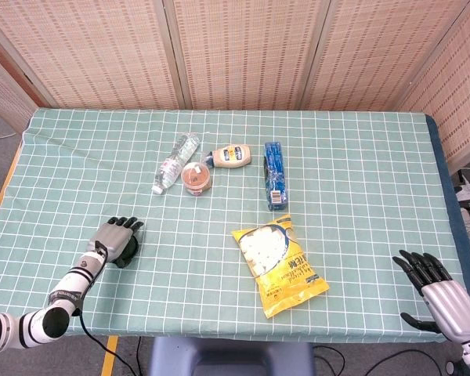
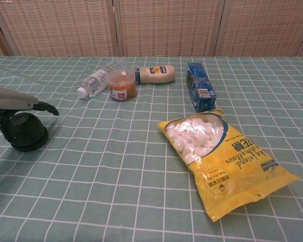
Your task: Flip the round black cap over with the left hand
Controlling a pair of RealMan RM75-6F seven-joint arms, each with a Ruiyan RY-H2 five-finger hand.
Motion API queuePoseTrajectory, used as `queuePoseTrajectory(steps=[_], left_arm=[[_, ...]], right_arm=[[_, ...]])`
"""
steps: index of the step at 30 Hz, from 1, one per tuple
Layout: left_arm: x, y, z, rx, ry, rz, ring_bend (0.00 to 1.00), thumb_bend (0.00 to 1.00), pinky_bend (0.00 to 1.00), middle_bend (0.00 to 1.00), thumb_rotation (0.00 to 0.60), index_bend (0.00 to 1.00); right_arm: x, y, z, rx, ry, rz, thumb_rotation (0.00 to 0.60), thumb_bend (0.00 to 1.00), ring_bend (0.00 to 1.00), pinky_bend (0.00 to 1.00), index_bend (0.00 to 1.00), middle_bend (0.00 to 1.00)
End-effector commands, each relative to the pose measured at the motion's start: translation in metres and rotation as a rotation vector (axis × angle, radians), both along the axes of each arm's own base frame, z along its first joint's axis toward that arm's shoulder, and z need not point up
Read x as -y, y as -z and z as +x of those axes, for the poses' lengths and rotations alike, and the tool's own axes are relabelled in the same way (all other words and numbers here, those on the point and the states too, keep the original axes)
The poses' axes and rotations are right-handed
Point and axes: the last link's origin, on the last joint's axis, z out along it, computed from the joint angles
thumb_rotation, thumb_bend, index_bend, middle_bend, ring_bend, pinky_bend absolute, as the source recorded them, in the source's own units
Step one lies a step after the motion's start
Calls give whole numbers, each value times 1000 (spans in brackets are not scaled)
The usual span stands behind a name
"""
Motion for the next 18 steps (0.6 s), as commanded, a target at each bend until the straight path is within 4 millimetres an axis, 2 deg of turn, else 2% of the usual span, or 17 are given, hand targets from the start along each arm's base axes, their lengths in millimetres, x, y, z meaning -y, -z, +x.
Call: queuePoseTrajectory(steps=[1,11,15,18], left_arm=[[0,2,-3,-31,-5,-10,0,315,183,0,600,0],[0,4,-7,-73,-12,-10,0,314,229,0,600,67],[0,5,-8,-78,-9,-8,1,322,281,5,600,134],[-2,5,-9,-90,0,-1,27,332,344,54,600,236]], right_arm=[[0,-1,0,5,3,-3,600,112,0,0,0,0],[0,-1,0,20,2,5,600,112,0,0,0,0],[0,-1,0,21,2,5,600,112,0,0,0,0],[-1,-1,0,20,2,5,600,112,0,0,0,0]])
